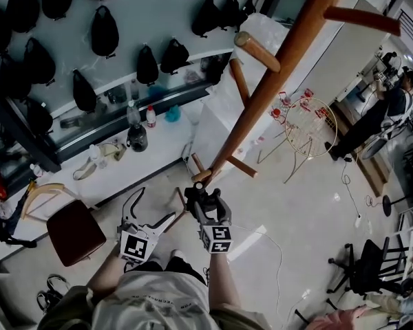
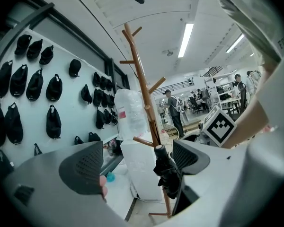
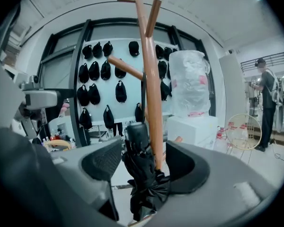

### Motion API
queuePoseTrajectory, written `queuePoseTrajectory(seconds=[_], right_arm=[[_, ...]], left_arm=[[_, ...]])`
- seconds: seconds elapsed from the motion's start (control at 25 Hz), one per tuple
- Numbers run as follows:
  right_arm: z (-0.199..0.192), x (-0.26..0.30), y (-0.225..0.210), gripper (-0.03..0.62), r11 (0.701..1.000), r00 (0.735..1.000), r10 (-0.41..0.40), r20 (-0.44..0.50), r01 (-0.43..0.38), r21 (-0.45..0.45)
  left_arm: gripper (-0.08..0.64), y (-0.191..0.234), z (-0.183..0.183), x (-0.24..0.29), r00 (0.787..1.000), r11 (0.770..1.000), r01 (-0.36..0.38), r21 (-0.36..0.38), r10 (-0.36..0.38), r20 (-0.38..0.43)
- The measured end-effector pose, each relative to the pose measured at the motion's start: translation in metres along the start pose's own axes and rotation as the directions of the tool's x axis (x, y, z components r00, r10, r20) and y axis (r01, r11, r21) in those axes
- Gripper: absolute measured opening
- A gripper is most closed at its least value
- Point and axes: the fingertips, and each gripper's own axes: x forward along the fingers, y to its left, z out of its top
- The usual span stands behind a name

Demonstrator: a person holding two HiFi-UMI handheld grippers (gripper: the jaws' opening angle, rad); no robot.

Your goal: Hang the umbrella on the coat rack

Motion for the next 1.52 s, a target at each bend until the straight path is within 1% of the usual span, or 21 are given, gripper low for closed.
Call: queuePoseTrajectory(seconds=[0.08, 0.2, 0.32, 0.4, 0.48, 0.56, 0.6, 0.68, 0.76, 0.8, 0.88, 0.96, 1.04, 1.12, 1.16, 1.2, 1.36, 1.52], right_arm=[[0.028, -0.015, 0.000, 0.281, 1.000, 0.998, -0.015, 0.057, 0.014, 0.009], [0.075, -0.043, 0.005, 0.281, 0.999, 0.985, -0.036, 0.168, 0.033, 0.019], [0.117, -0.075, 0.013, 0.281, 0.998, 0.959, -0.054, 0.277, 0.049, 0.027], [0.140, -0.096, 0.018, 0.281, 0.998, 0.939, -0.059, 0.338, 0.056, 0.021], [0.158, -0.114, 0.024, 0.281, 0.998, 0.921, -0.066, 0.383, 0.068, 0.009], [0.171, -0.127, 0.031, 0.281, 0.996, 0.907, -0.076, 0.414, 0.084, -0.002], [0.176, -0.132, 0.034, 0.281, 0.996, 0.902, -0.080, 0.425, 0.093, -0.011], [0.183, -0.141, 0.039, 0.278, 0.993, 0.894, -0.091, 0.438, 0.112, -0.023], [0.187, -0.148, 0.042, 0.274, 0.990, 0.887, -0.110, 0.448, 0.136, -0.026], [0.188, -0.152, 0.044, 0.258, 0.988, 0.884, -0.121, 0.453, 0.149, -0.027], [0.192, -0.157, 0.049, 0.206, 0.986, 0.876, -0.133, 0.463, 0.166, -0.033], [0.196, -0.160, 0.052, 0.202, 0.985, 0.875, -0.131, 0.467, 0.167, -0.036], [0.197, -0.160, 0.053, 0.136, 0.985, 0.876, -0.133, 0.464, 0.167, -0.033], [0.196, -0.161, 0.052, 0.052, 0.982, 0.875, -0.152, 0.459, 0.188, -0.035], [0.195, -0.163, 0.052, 0.009, 0.979, 0.875, -0.163, 0.456, 0.202, -0.038], [0.194, -0.164, 0.052, 0.002, 0.977, 0.875, -0.169, 0.453, 0.211, -0.042], [0.195, -0.166, 0.054, 0.002, 0.975, 0.872, -0.171, 0.458, 0.218, -0.052], [0.201, -0.171, 0.057, 0.002, 0.974, 0.863, -0.164, 0.479, 0.220, -0.063]], left_arm=[[0.462, -0.001, 0.019, 0.000, 1.000, 1.000, 0.013, 0.014, -0.014, 0.020], [0.462, 0.000, 0.040, -0.001, 0.999, 1.000, 0.014, -0.003, -0.014, 0.035], [0.460, 0.003, 0.066, -0.004, 0.997, 1.000, 0.015, -0.002, -0.015, 0.071], [0.460, 0.005, 0.077, -0.005, 0.997, 0.999, 0.008, -0.038, -0.005, 0.082], [0.459, 0.006, 0.085, -0.007, 0.996, 0.998, 0.004, -0.065, 0.002, 0.093], [0.445, 0.006, 0.094, -0.010, 0.994, 0.998, 0.005, -0.069, 0.003, 0.113], [0.417, 0.005, 0.097, -0.011, 0.992, 0.998, 0.002, -0.067, 0.006, 0.123], [0.314, 0.006, 0.105, -0.015, 0.989, 0.999, -0.012, -0.050, 0.019, 0.148], [0.263, 0.007, 0.117, -0.019, 0.983, 1.000, -0.030, 0.000, 0.029, 0.182], [0.230, 0.008, 0.123, -0.022, 0.979, 0.999, -0.039, 0.021, 0.034, 0.199], [0.157, 0.010, 0.129, -0.027, 0.975, 0.998, -0.053, 0.026, 0.046, 0.219], [0.110, 0.011, 0.131, -0.030, 0.973, 0.997, -0.067, 0.027, 0.060, 0.223], [0.075, 0.011, 0.131, -0.032, 0.972, 0.995, -0.088, 0.048, 0.075, 0.224], [0.036, 0.011, 0.130, -0.033, 0.971, 0.994, -0.098, 0.058, 0.082, 0.223], [0.024, 0.010, 0.130, -0.034, 0.972, 0.994, -0.098, 0.057, 0.083, 0.222], [0.011, 0.008, 0.130, -0.036, 0.971, 0.994, -0.095, 0.056, 0.080, 0.224], [0.011, 0.005, 0.131, -0.037, 0.967, 0.995, -0.080, 0.053, 0.065, 0.245], [0.009, 0.004, 0.133, -0.040, 0.966, 0.995, -0.078, 0.058, 0.062, 0.252]])
